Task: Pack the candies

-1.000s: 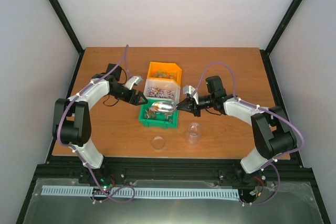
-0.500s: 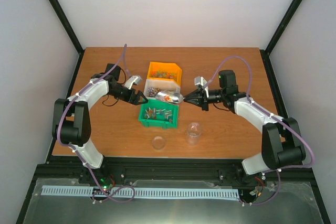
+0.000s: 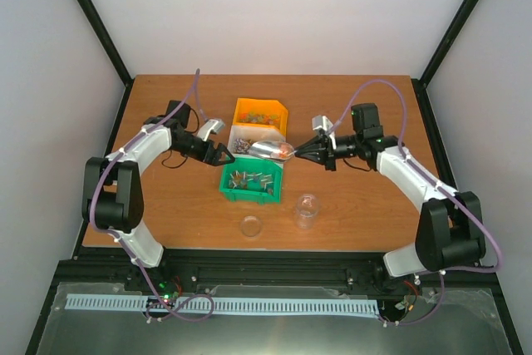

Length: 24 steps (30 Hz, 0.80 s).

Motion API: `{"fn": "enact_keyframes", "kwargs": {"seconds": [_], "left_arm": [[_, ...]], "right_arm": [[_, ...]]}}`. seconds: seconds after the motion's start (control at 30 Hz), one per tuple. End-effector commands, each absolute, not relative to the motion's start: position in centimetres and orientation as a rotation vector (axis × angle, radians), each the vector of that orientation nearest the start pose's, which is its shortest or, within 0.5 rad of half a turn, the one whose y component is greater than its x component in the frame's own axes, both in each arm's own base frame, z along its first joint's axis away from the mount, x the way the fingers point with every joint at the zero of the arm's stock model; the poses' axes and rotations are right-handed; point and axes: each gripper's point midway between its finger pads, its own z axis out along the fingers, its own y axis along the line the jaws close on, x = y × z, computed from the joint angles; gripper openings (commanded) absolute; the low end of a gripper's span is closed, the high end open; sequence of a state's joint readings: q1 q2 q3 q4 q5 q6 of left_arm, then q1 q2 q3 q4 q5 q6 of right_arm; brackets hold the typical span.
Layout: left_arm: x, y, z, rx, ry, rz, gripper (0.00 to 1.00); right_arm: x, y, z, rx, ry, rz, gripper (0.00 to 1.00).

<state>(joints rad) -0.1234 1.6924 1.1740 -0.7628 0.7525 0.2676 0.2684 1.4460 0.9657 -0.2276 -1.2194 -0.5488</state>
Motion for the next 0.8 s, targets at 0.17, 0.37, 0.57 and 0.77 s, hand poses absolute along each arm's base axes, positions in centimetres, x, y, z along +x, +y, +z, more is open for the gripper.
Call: {"fn": "enact_keyframes", "kwargs": {"seconds": [0.17, 0.37, 0.57, 0.77], "left_arm": [[33.4, -16.5, 14.5, 0.749, 2.436, -1.045, 0.88], [33.2, -16.4, 14.6, 0.782, 2.430, -1.032, 0.89], [33.2, -16.5, 14.5, 0.796, 2.422, -1.044, 0.89], [33.4, -16.5, 14.5, 0.797, 2.427, -1.037, 0.89]], "right_arm": [[25.5, 17.9, 24.2, -1.332, 1.524, 1.076, 0.03], [23.6, 14.2, 24.4, -1.293, 1.570, 1.067, 0.03], [22.0, 11.7, 23.4, -1.302, 1.588, 0.972, 0.03], [20.0, 11.0, 22.2, -1.315, 1.651, 0.909, 0.03]]}}
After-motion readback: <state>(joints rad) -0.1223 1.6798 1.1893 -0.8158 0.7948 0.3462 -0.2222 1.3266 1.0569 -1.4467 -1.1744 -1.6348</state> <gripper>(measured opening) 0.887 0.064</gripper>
